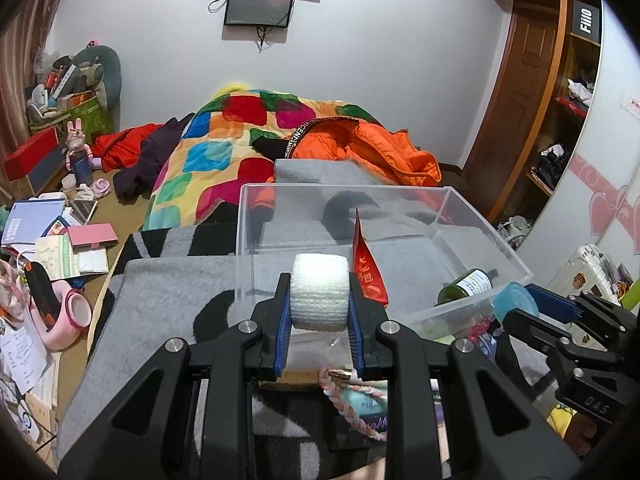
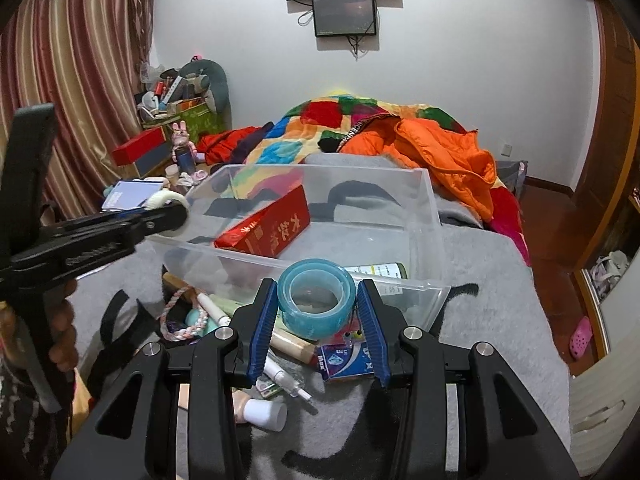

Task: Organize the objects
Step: 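Carry both tape rolls over the clear box and open both tools, then grasp the blue Max box with the right tool while the left grasps the beige tube, then carry the Max box and beige tube over the clear box and release them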

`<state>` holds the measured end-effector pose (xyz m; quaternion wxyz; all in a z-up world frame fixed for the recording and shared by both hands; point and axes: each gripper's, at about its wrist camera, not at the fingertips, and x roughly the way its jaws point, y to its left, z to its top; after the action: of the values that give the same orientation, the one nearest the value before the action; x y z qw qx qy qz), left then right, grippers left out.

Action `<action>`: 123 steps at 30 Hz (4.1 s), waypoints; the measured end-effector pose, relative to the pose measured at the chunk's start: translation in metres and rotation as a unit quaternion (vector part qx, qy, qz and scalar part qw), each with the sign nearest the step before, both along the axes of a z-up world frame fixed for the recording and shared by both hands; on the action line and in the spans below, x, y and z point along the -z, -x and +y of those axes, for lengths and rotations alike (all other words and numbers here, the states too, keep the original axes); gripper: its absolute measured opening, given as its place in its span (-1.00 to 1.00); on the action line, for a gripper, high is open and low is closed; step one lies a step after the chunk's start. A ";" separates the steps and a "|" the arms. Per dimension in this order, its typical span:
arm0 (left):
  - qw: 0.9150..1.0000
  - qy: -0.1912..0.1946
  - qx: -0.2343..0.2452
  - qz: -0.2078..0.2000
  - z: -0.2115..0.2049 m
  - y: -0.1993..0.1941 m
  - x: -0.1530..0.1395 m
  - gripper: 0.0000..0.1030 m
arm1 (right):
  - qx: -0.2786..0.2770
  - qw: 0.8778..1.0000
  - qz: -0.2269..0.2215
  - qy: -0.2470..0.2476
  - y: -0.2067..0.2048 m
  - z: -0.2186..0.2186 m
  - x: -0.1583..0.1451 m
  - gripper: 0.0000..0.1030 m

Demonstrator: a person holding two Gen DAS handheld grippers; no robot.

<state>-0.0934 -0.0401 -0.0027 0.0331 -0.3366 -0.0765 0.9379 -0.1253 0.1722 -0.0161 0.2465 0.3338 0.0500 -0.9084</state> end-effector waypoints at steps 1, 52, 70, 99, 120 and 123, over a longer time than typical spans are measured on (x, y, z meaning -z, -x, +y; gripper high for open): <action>1.000 0.000 0.001 -0.001 0.000 0.001 0.000 -0.53 | -0.001 1.000 0.002 0.001 0.000 0.000 -0.001 -0.27; 1.000 0.009 -0.008 -0.025 -0.005 -0.033 0.013 0.67 | 0.052 0.999 -0.005 0.008 0.011 0.027 -0.006 0.53; 0.992 0.000 0.087 -0.096 0.049 -0.065 0.069 0.78 | 0.055 0.994 -0.092 -0.011 0.018 0.037 0.053 0.54; 0.982 0.044 0.157 -0.096 0.078 -0.071 0.070 -0.11 | 0.069 0.995 -0.070 -0.009 0.013 0.054 0.046 -0.13; 0.954 0.035 0.262 -0.138 0.122 -0.035 0.064 -0.25 | 0.081 0.995 -0.062 0.007 -0.005 0.076 0.037 -0.12; 0.954 0.023 0.265 -0.137 0.126 -0.028 0.064 -0.25 | 0.078 0.995 -0.062 0.010 -0.007 0.075 0.037 -0.12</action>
<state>-0.0657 0.0857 -0.0668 0.2623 -0.4711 0.0332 0.8415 -0.1183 0.2470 -0.0531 0.1809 0.3904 -0.0004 -0.9027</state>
